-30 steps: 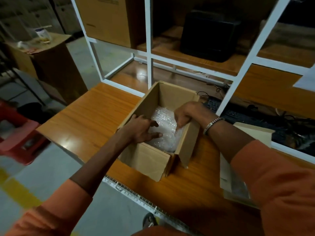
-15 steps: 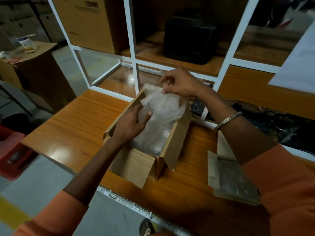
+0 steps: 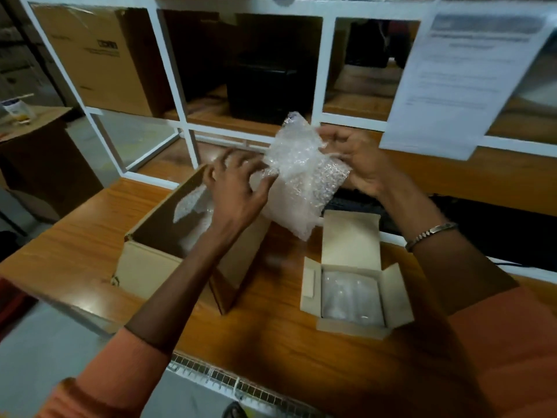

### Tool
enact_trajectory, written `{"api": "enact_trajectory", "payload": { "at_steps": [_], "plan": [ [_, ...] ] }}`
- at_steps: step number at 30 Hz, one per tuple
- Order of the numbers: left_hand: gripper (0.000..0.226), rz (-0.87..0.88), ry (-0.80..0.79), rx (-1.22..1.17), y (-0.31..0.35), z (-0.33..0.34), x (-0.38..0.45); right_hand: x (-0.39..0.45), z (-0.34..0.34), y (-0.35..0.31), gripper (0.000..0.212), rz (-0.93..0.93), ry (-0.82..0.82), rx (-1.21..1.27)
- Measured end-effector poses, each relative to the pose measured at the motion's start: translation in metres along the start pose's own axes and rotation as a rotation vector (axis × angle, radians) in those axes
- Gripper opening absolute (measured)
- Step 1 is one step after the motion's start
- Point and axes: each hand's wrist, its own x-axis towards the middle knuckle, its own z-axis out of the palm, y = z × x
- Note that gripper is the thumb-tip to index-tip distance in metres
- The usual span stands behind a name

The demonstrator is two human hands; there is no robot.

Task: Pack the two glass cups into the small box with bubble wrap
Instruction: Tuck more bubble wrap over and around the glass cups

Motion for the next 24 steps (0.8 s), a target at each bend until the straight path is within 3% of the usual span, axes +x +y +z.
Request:
{"api": "enact_trajectory", "payload": {
  "at_steps": [5, 7, 11, 14, 17, 21, 24],
  "plan": [
    [0.024, -0.11, -0.187, -0.386, 0.062, 0.038, -0.034, -0.049, -0.067, 0.031, 0.028, 0.177, 0.139, 0.026],
    [0.026, -0.191, -0.241, -0.473, 0.079, 0.052, -0.049, -0.069, -0.088, 0.046, 0.034, 0.237, 0.16, 0.107],
    [0.041, -0.51, -0.351, -0.741, 0.081, 0.078, -0.076, -0.098, -0.124, 0.072, 0.036, 0.239, 0.331, 0.325],
    [0.044, -0.411, -0.308, -0.401, 0.057, 0.098, -0.092, -0.117, -0.14, 0.085, 0.025, 0.262, 0.454, 0.272],
    [0.04, -0.31, -0.274, -0.058, 0.037, 0.108, -0.107, -0.13, -0.142, 0.092, 0.035, 0.312, 0.502, 0.237],
    [0.042, -0.374, -0.254, -0.022, 0.009, 0.119, -0.109, -0.13, -0.135, 0.105, 0.043, 0.36, 0.439, 0.192],
    [0.064, -0.457, -0.415, -0.146, -0.01, 0.128, -0.101, -0.121, -0.124, 0.103, 0.049, 0.405, 0.328, 0.163]
  ]
}}
